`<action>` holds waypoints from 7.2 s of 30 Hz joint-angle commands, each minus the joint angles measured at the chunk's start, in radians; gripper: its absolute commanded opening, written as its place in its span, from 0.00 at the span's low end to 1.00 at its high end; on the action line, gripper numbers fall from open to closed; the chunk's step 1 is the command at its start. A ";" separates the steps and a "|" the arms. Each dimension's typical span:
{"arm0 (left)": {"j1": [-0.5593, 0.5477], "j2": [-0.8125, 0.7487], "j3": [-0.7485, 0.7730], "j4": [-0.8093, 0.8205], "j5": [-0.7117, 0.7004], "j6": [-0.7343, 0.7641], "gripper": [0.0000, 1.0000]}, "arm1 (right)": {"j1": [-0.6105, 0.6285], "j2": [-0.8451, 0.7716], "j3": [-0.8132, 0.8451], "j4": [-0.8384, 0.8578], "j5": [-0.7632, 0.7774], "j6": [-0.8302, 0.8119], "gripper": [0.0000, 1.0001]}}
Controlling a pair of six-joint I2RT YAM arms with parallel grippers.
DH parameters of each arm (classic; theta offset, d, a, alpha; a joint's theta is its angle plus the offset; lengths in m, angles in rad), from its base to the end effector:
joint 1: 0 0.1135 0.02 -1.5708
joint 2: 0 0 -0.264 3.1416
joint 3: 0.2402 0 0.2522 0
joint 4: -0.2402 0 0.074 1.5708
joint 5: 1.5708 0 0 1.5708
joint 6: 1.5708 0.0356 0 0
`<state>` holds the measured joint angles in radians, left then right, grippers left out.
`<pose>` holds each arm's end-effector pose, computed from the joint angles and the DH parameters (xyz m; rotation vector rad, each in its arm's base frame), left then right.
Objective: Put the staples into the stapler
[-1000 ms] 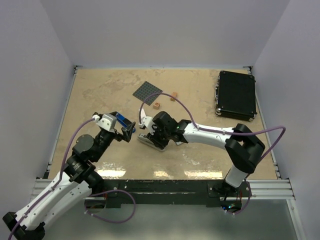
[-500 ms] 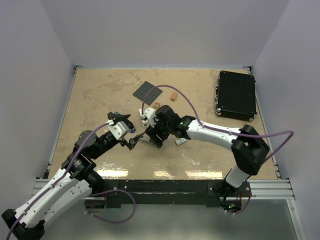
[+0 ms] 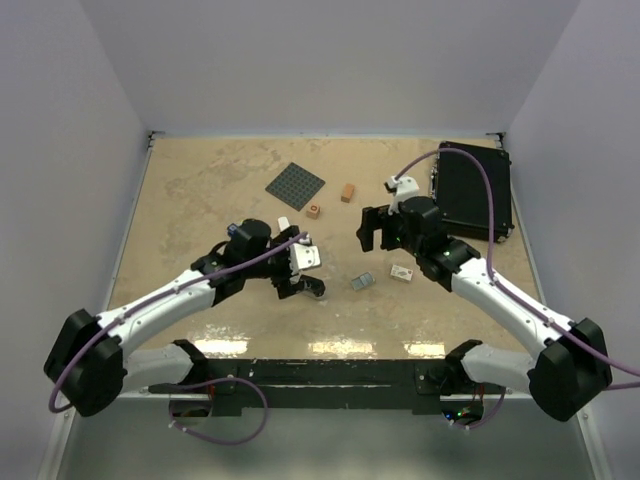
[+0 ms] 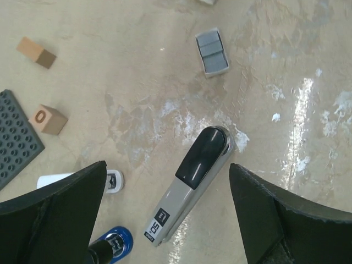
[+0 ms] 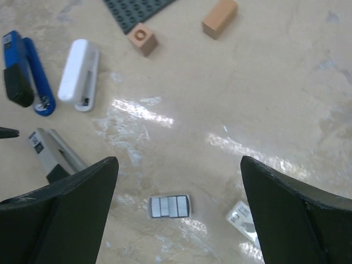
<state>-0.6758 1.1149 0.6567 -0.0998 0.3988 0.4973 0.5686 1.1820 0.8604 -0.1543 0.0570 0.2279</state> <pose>0.1791 -0.1613 0.2394 1.3660 1.6277 -0.5294 0.2275 0.1429 0.2871 -0.3161 2.0502 0.4358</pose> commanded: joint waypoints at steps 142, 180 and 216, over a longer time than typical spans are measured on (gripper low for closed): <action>-0.062 -0.122 -0.253 0.877 -0.238 -0.674 0.00 | 0.125 0.105 -0.242 0.645 -0.321 0.317 0.49; -0.064 -0.113 -0.192 0.815 -0.112 -0.572 0.00 | 0.132 0.212 -0.204 0.854 -0.362 0.462 0.21; -0.057 -0.667 -0.585 0.729 -0.700 -0.967 0.08 | -0.338 0.114 -0.325 1.368 -0.309 1.225 0.00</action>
<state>-0.7551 0.4427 0.1093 0.6182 -0.1146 -0.4034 0.2996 1.3384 0.4927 0.9665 -0.4198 1.3190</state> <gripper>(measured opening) 0.371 0.109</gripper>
